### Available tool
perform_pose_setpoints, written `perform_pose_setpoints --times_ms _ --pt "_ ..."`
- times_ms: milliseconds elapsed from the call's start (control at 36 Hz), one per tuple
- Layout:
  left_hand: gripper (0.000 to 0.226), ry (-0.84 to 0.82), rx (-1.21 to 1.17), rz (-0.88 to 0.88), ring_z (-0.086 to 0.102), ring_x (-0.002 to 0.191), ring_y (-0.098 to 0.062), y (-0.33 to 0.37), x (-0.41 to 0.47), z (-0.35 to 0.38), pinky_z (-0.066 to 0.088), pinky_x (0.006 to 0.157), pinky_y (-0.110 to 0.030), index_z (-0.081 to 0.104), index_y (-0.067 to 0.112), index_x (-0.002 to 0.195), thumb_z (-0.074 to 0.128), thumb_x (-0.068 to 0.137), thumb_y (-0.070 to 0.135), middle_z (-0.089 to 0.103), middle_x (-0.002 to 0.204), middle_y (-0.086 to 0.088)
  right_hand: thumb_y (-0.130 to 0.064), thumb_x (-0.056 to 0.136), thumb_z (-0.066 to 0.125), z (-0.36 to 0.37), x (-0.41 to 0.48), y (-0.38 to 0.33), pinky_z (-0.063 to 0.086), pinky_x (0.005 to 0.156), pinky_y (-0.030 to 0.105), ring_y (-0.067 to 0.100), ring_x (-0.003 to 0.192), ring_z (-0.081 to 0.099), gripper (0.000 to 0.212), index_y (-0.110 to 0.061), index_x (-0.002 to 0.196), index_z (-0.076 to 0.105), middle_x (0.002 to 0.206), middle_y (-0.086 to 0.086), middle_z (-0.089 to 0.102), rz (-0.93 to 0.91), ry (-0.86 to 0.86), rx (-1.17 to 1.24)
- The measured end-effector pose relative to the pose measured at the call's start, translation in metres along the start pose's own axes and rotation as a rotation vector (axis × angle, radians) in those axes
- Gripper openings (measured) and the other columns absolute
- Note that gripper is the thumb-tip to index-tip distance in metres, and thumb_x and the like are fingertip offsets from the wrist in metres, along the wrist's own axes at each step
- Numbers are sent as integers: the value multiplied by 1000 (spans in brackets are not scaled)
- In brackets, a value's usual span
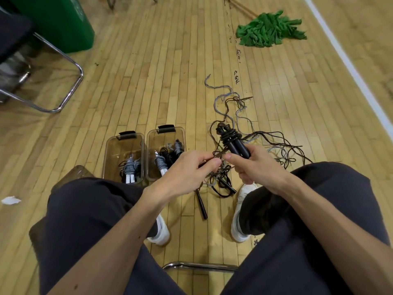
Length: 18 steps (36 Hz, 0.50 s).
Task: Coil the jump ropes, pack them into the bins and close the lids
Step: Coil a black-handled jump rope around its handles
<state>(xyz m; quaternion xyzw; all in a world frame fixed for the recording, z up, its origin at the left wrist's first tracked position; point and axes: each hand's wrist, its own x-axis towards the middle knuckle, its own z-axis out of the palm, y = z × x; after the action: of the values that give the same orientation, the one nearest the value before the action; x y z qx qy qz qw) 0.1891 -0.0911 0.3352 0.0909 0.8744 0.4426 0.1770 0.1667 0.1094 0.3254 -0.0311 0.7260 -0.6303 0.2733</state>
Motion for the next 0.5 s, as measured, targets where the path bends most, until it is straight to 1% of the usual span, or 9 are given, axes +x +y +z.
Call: perform_pose_setpoints --times_ms 28,83,139,222,250,306,361,444,500 --pt "35 6 43 12 38 44 -2 1 -1 0 29 50 -17 67 12 85 49 104 36 44 47 14 -18 99 63 0 1 1 33 42 25 15 46 35 20 -9 88 49 57 -4 39 9 4 -16" --pt "41 23 137 38 37 47 -6 1 -1 -2 29 51 -24 63 10 80 47 104 40 43 51 10 -19 99 63 0 4 2 32 43 25 14 47 34 22 -9 87 48 57 -5 39 27 -1 -37" --pt "42 25 224 63 36 49 -8 0 -2 -4 32 53 -31 54 17 70 46 103 42 42 55 7 -19 99 63 1 5 4 34 44 26 14 48 36 23 -10 85 48 56 -5 41 46 -3 -71" --pt "34 5 367 99 41 46 -8 -1 -8 -5 32 49 -25 46 29 71 48 103 41 47 55 9 -23 99 64 5 5 5 39 46 28 15 51 41 21 -10 89 51 62 1 44 81 -30 -157" --pt "29 -4 405 117 43 47 -7 -2 -9 -5 31 49 -24 46 31 76 48 104 40 48 56 10 -24 99 63 6 4 6 40 46 28 15 51 42 20 -9 91 51 64 3 44 101 -42 -179" --pt "17 -15 454 131 45 51 -4 -5 -12 -6 28 51 -20 55 30 89 50 104 36 47 60 12 -24 100 62 9 4 8 41 45 26 13 49 42 20 -9 93 51 63 3 44 158 -76 -208" --pt "17 -10 506 153 45 57 -4 -10 -14 -8 28 55 -20 64 25 100 51 104 35 45 64 15 -26 100 62 11 3 10 40 44 25 11 47 40 21 -11 92 50 60 -1 43 223 -133 -215" --pt "21 -2 558 225 48 70 -8 -15 -15 -9 37 66 -27 65 22 96 52 103 37 48 73 16 -30 101 61 12 2 11 36 44 24 11 48 36 26 -11 93 45 59 -3 39 301 -233 -204" --pt "21 -7 534 258 52 78 -9 -16 -15 -9 43 72 -29 69 20 99 55 101 36 53 81 15 -30 101 61 11 2 10 34 44 24 11 48 34 27 -11 93 43 59 -4 36 341 -290 -192"
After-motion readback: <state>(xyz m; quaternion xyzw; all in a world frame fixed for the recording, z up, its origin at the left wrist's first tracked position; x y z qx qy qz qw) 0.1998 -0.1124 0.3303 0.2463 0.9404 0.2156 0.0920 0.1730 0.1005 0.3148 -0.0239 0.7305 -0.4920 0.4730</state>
